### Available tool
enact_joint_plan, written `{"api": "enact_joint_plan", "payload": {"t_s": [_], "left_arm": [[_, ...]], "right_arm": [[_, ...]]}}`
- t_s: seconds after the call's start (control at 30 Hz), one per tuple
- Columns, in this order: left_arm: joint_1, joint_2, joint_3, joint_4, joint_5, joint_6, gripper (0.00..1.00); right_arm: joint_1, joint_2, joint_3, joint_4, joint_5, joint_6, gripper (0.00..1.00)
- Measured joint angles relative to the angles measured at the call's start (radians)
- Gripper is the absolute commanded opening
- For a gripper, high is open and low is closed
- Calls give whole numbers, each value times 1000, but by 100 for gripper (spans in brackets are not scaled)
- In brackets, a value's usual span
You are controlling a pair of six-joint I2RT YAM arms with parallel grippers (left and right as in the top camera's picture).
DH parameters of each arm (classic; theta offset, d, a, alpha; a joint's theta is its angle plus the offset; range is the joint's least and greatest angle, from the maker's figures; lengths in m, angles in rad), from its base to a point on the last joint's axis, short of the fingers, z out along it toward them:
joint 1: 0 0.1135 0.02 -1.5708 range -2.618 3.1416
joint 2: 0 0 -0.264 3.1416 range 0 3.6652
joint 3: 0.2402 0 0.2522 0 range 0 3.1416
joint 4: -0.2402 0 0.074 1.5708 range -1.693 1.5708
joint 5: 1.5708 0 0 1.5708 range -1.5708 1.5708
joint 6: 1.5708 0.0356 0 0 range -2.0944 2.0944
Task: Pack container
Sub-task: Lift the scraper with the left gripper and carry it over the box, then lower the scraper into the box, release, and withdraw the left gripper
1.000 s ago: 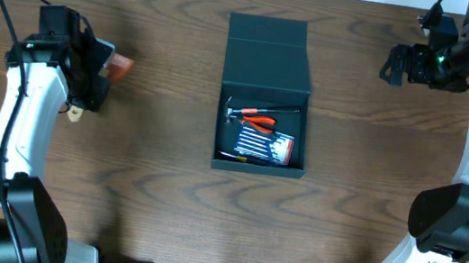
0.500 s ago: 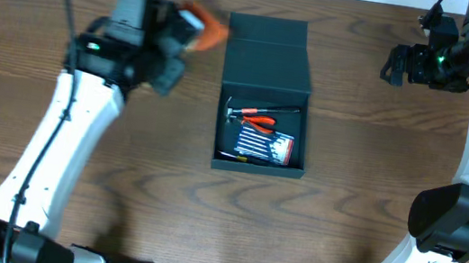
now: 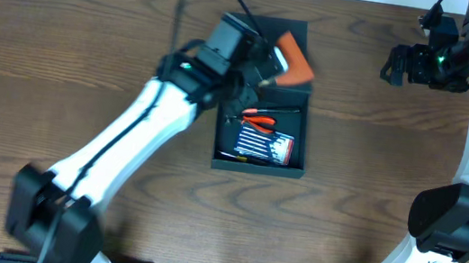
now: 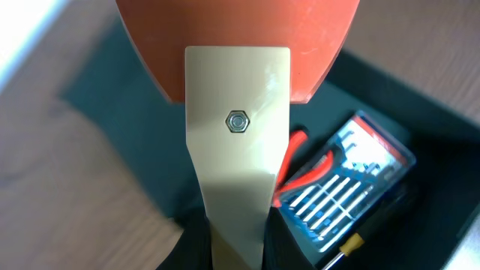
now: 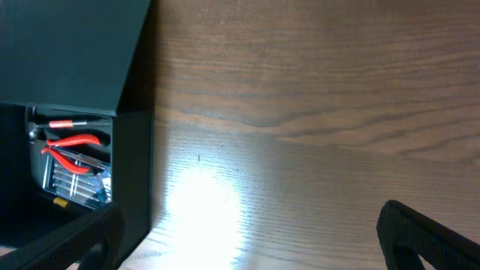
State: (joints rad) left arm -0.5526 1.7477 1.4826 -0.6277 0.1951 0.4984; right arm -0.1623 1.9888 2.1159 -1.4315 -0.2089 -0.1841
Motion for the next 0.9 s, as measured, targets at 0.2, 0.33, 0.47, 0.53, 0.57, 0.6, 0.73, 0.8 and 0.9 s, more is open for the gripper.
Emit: {"api": "enact_joint_plan", "payload": {"t_s": [0.2, 0.33, 0.47, 0.53, 0.57, 0.6, 0.73, 0.8, 0.9], "left_arm": [[-23, 146, 0, -1, 43, 13, 6], [-23, 179, 0, -18, 61, 16, 6], [-23, 180, 0, -23, 68, 19, 6], [-23, 180, 0, -29, 68, 20, 6], [-23, 180, 0, -30, 68, 22, 6], [-23, 180, 0, -32, 68, 22, 5], [-23, 180, 0, -64, 69, 23, 7], [-23, 180, 0, -81, 68, 23, 13], [-23, 180, 0, -104, 69, 26, 43]], "right_arm": [[0, 0, 0, 0, 0, 0, 99], [0, 0, 0, 0, 0, 0, 99], [0, 0, 0, 0, 0, 0, 99], [0, 0, 0, 0, 0, 0, 99], [0, 0, 0, 0, 0, 0, 99], [0, 0, 0, 0, 0, 0, 99], [0, 0, 0, 2, 0, 0, 99], [0, 0, 0, 3, 0, 0, 99], [0, 0, 0, 3, 0, 0, 99]]}}
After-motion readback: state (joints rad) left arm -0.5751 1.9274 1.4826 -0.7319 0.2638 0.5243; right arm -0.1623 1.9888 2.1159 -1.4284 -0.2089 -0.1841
